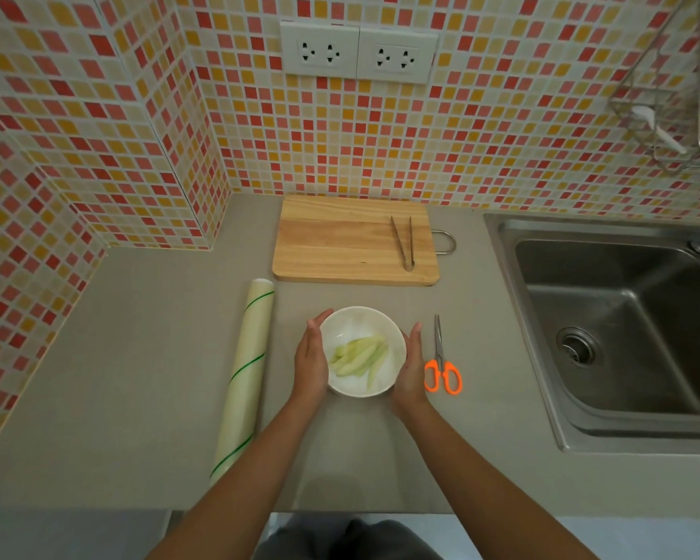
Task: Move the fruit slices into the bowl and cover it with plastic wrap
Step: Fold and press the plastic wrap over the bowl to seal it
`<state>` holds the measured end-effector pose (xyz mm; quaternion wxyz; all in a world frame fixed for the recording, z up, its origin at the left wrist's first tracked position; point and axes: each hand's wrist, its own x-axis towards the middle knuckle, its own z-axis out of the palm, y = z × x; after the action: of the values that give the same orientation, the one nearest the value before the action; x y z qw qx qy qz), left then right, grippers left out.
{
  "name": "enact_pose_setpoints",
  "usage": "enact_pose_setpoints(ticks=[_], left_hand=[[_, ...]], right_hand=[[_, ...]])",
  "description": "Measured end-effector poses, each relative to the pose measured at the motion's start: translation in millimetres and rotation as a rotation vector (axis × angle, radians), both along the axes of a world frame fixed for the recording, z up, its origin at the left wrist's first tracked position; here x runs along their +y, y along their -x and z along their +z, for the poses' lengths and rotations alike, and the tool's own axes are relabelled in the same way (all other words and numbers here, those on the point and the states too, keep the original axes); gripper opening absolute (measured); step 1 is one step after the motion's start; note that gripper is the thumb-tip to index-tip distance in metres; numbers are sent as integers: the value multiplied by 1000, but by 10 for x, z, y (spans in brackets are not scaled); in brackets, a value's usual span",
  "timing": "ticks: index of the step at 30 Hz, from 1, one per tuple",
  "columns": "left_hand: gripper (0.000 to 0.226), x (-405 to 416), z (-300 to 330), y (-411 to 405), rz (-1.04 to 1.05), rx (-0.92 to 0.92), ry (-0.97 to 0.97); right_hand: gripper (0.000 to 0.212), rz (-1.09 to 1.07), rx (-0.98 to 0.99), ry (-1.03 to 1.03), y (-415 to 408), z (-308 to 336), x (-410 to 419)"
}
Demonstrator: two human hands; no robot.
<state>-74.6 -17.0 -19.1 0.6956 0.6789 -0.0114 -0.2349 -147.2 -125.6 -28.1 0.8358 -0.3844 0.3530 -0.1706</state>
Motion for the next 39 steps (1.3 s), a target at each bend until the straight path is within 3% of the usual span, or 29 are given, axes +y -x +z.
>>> enact_pose_setpoints(ticks=[4,9,12,15,17,24,29,32,34,36,39], left_hand=[[50,108,-13,109,-17,-26,-9],[41,282,-93,271,171,-145,-104],[44,226,-60,46,158,-143,-67],[49,22,-10,-152,-25,44,23],[46,-57,-45,-177,-118,53,-13],[45,-13,-81,-33,-75,48,28],[43,54,-87,87,-92,-24,40],[40,141,-113,137,-116,-74,-7],[37,198,-127,141,-76,-181,-109],[41,213,-125,65,7,-252,-189],[47,90,-35,-123,-48,-146,-113]], right_hand=[[74,114,94,176,-2,15,-206],[64,-165,181,401,54,75,-371],[60,-164,128,353,155,19,-271],[52,-92,67,179,129,0,-101],[53,-58,39,144,65,7,-26],[71,211,-8,104,28,87,-216],[80,447,119,233,5,132,-386],[80,528,170,427,-60,203,-464],[78,416,214,533,-91,255,-482],[66,125,264,550,-55,269,-444],[54,-160,166,461,95,173,-261]])
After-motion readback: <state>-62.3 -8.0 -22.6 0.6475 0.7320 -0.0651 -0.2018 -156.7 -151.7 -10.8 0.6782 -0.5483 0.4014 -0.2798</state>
